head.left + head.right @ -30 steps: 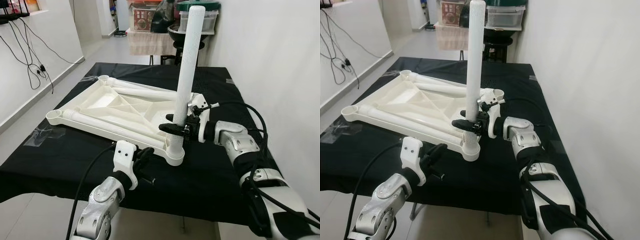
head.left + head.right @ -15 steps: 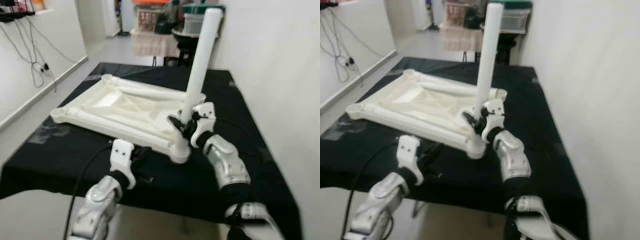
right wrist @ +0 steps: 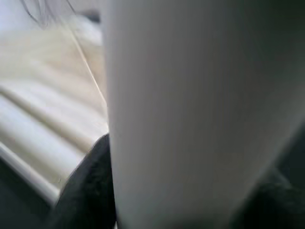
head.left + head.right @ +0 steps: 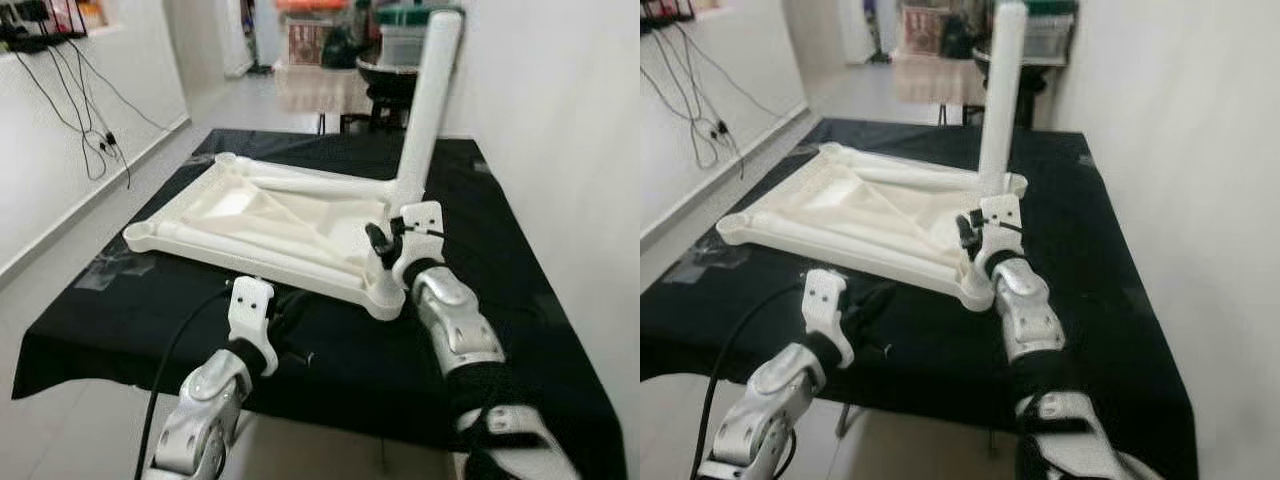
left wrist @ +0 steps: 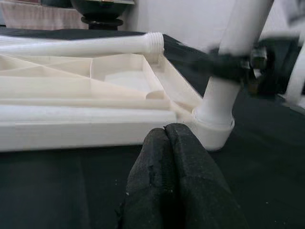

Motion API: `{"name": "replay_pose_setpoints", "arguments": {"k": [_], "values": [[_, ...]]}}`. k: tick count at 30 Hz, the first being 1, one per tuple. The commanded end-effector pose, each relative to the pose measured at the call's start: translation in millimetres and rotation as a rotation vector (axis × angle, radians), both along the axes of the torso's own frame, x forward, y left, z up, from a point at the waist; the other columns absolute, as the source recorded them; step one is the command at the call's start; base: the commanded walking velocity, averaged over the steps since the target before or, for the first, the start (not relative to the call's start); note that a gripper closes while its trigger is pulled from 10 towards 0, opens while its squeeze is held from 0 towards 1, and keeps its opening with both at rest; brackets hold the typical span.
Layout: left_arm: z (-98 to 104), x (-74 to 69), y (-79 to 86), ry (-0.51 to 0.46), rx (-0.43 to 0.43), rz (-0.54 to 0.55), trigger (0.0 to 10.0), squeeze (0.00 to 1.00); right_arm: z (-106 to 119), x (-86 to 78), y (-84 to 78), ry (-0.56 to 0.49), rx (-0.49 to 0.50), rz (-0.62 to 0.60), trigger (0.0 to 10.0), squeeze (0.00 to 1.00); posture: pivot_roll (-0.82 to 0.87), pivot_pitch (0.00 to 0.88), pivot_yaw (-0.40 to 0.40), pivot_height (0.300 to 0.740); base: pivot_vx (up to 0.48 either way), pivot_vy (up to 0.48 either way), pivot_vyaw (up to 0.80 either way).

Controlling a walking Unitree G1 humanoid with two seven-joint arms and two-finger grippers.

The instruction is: Building children table

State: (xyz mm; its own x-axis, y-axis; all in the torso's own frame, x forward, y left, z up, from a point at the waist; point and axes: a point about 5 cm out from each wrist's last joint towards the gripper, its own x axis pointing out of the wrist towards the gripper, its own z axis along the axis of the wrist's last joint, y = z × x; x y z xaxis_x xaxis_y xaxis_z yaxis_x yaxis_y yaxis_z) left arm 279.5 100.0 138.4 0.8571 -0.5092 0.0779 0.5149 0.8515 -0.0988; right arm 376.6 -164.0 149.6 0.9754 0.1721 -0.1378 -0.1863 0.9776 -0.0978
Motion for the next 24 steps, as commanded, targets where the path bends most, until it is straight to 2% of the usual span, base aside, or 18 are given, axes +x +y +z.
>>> {"name": "replay_pose_setpoints", "arguments": {"k": [1,2,3,4,5,7,8,13,17,18,20,21,24], "values": [[-4,0.0,0.7,0.018,0.011,-0.002,10.0,0.0,0,0.2,-0.8,0.025,0.045,0.019,10.0,1.0,-0.04,0.018,-0.034,0.74,0.0,0.0,0.0],[-5,0.2,0.7,0.018,0.011,-0.001,10.0,0.0,3,0.7,4.2,0.033,0.078,0.091,10.0,1.0,-0.04,0.015,-0.032,0.74,0.0,0.0,0.0],[-5,0.2,0.7,0.018,0.011,-0.001,10.0,0.0,3,0.7,4.2,0.033,0.078,0.091,10.0,1.0,-0.04,0.015,-0.032,0.74,0.0,0.0,0.0],[-5,0.3,0.4,0.018,0.01,-0.001,10.0,0.0,9,1.2,10.6,0.027,0.128,0.203,10.0,1.0,-0.03,0.012,-0.032,0.74,0.0,0.0,0.0],[-5,0.4,0.0,0.019,0.009,-0.002,10.0,0.0,17,0.7,18.1,0.02,0.16,0.379,10.0,0.0,-0.03,0.01,-0.034,0.74,0.0,0.0,0.0],[-6,0.3,-0.6,0.021,0.008,-0.005,10.0,0.0,25,0.0,24.5,0.026,0.173,0.593,10.0,0.0,-0.02,0.003,-0.035,0.74,0.0,0.0,0.0],[-6,0.3,-0.6,0.021,0.008,-0.005,10.0,0.0,25,0.0,24.5,0.026,0.173,0.593,10.0,0.0,-0.02,0.003,-0.035,0.74,0.0,0.0,0.0],[-7,-0.1,-2.1,0.026,0.01,-0.008,10.0,0.0,39,6.0,24.6,0.063,0.143,0.791,10.0,0.0,0.0,0.0,-0.047,0.74,0.0,0.0,0.0],[-8,-0.4,-2.6,0.027,0.012,-0.008,10.0,0.0,47,7.7,25.5,0.083,0.137,0.872,10.0,0.0,0.0,0.0,-0.052,0.74,0.0,0.0,0.0],[-8,-0.6,-2.7,0.027,0.012,-0.008,10.0,0.0,49,8.5,25.7,0.089,0.139,0.886,3.6,0.0,0.0,0.0,-0.053,0.74,0.0,0.0,0.0],[-8,-0.8,-2.8,0.027,0.012,-0.008,10.0,0.0,51,9.1,25.7,0.092,0.142,0.889,3.6,0.0,0.0,0.0,-0.052,0.74,0.0,0.0,0.0],[-7,-1.0,-2.9,0.027,0.011,-0.008,10.0,0.0,51,9.7,25.2,0.097,0.151,0.88,0.0,0.0,0.0,0.0,-0.052,0.74,0.0,0.0,0.0],[-7,-1.2,-3.1,0.027,0.01,-0.008,10.0,0.0,49,9.9,23.1,0.101,0.156,0.87,0.0,0.0,0.0,0.0,-0.052,0.74,0.0,0.0,0.0]]}}
